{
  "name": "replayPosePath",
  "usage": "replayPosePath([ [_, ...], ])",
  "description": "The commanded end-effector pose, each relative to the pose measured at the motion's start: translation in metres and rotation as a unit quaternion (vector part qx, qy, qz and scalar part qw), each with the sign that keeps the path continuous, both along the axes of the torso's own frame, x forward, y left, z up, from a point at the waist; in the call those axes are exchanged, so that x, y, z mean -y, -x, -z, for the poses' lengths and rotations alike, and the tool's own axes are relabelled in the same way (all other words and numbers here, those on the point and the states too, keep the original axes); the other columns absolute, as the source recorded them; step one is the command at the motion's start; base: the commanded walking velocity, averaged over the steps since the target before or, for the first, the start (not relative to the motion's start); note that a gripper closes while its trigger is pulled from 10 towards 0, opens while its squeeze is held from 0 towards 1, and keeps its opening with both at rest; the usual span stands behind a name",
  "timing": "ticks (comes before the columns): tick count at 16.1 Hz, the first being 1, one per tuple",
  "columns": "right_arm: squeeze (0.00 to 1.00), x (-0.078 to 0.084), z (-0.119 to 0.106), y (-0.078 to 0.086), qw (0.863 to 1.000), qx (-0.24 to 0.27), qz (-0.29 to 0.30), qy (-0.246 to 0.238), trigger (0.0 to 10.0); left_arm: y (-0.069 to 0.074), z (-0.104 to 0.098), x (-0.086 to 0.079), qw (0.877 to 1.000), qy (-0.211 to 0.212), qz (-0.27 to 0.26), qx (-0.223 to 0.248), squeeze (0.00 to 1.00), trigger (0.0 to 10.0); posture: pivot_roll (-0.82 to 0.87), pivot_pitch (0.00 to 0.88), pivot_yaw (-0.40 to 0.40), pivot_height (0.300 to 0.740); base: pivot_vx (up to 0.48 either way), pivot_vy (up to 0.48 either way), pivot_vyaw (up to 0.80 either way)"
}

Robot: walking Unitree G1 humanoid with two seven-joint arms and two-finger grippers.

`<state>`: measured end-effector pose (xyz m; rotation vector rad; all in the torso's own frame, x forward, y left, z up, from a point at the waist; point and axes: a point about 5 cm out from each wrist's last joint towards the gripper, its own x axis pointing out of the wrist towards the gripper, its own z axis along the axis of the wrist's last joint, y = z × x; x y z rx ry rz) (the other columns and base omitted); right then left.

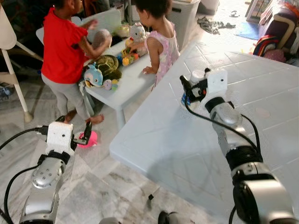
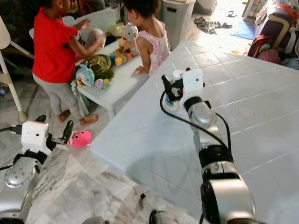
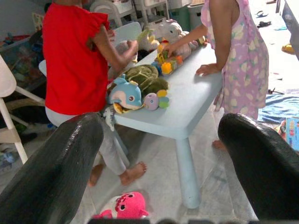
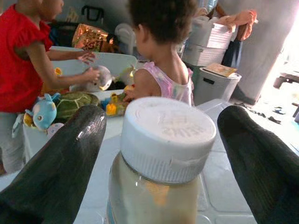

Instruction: Restocking fridge

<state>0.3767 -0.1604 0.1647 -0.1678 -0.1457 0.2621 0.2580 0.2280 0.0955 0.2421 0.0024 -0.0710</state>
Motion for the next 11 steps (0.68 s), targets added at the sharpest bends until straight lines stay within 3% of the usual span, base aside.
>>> replayPosePath([
  [1,0.0,0.001,-0.004,-0.003,1.0,0.001,-0.002,0.006,10.0,-0.001,0.0,-0.001,1.0,-0.004,0.001,-0.003,0.0,10.0,0.13,0.071,0.014,0.74,0.0,0.0,0.0],
  [2,0.0,-0.001,0.0,-0.003,1.0,-0.012,-0.017,0.008,4.6,-0.001,0.002,0.0,1.0,-0.005,0.003,-0.006,0.0,10.0,0.13,0.064,0.013,0.74,0.0,0.0,0.0],
  [3,0.0,-0.001,0.001,-0.004,1.0,-0.012,-0.019,0.011,4.6,-0.001,0.002,0.0,1.0,-0.005,0.003,-0.006,0.0,10.0,0.13,0.064,0.011,0.74,0.0,0.0,0.0],
  [4,0.0,-0.001,0.002,-0.004,0.999,-0.014,-0.024,0.015,0.0,-0.001,0.003,0.001,1.0,-0.004,0.003,-0.007,0.0,10.0,0.13,0.06,0.009,0.74,0.0,0.0,0.0],
  [11,0.0,0.004,0.009,0.001,0.999,-0.009,-0.017,0.05,0.0,-0.002,0.004,0.003,1.0,-0.005,0.004,-0.009,0.0,10.0,0.12,0.046,0.014,0.74,0.0,0.0,0.0],
])
